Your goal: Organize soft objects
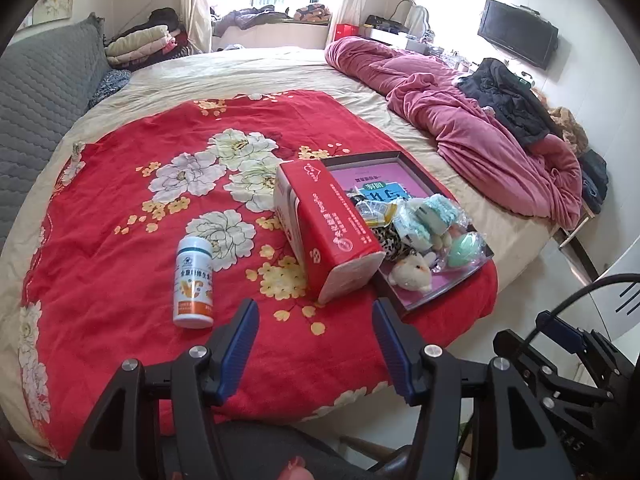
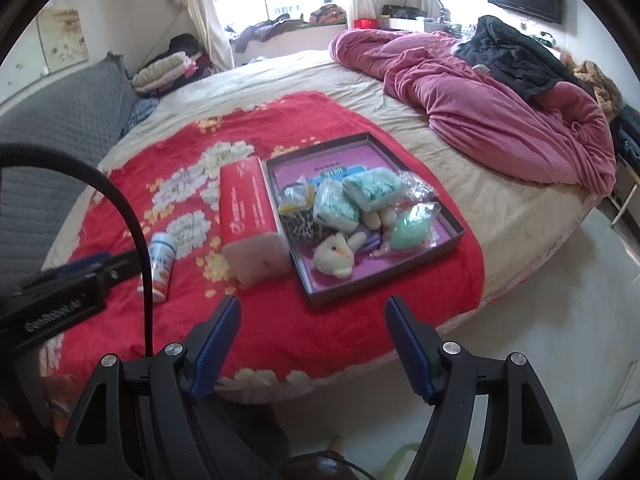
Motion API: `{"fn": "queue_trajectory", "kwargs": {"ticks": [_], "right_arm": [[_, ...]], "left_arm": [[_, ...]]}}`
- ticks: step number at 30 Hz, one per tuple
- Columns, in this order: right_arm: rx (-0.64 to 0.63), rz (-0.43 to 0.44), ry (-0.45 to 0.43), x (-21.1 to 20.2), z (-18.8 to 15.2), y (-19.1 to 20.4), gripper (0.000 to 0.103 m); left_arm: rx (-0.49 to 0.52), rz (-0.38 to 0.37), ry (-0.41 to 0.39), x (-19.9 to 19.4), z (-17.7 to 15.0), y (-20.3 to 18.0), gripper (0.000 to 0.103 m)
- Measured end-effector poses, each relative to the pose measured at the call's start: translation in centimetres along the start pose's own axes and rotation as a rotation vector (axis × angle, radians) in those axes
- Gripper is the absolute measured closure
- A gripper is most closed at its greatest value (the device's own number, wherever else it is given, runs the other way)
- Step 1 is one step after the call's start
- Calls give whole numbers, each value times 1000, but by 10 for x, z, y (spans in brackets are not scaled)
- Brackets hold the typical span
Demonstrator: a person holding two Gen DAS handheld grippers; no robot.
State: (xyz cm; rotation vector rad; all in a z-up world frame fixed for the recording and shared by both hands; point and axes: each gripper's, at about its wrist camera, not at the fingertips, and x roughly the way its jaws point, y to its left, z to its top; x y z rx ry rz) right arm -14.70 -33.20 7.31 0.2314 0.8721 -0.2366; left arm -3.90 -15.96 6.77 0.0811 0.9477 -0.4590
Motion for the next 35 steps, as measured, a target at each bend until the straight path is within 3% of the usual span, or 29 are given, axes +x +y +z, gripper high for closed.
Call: {"fn": "queue_trajectory", "kwargs": {"ticks": [35], "right_arm": [[16,-31,-20,-10,-6,-3,27]], "left_arm": [[58,1,12,-3,-12,-23,45]]}}
